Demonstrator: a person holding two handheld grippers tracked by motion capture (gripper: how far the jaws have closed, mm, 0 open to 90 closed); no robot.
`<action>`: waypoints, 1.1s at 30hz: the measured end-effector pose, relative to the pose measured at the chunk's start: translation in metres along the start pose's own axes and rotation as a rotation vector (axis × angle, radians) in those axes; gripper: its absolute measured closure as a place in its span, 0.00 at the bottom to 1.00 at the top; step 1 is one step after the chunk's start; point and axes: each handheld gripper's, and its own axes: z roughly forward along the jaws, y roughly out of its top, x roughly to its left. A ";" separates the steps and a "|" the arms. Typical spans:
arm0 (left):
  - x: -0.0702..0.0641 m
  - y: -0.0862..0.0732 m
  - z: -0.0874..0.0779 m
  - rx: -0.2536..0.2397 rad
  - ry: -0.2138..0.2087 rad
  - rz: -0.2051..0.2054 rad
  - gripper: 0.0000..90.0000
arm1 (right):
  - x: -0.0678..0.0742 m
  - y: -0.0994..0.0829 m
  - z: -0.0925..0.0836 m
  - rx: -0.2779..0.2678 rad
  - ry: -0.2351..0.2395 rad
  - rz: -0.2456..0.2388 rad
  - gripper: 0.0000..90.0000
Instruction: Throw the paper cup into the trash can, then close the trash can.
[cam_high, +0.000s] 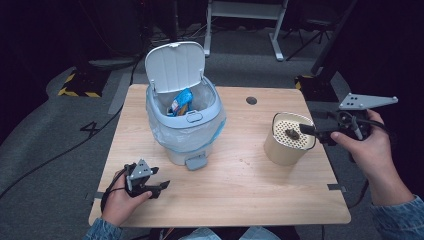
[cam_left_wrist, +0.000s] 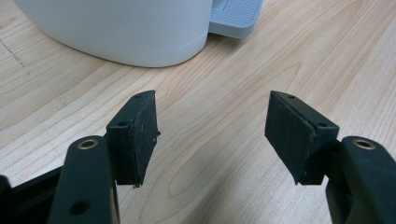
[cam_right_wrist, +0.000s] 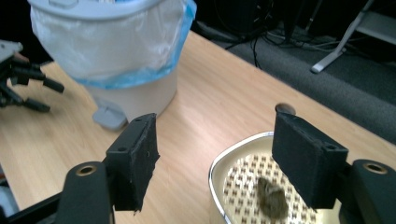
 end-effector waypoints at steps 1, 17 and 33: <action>0.000 0.000 0.000 0.000 0.000 -0.001 0.39 | 0.001 -0.004 -0.001 0.007 -0.005 0.000 0.36; 0.002 0.002 -0.002 -0.013 -0.002 -0.017 0.39 | -0.004 -0.083 0.000 0.078 -0.021 0.076 0.36; 0.018 0.045 -0.051 -0.146 -0.007 -0.012 0.42 | 0.004 -0.177 0.042 0.139 0.015 0.154 0.44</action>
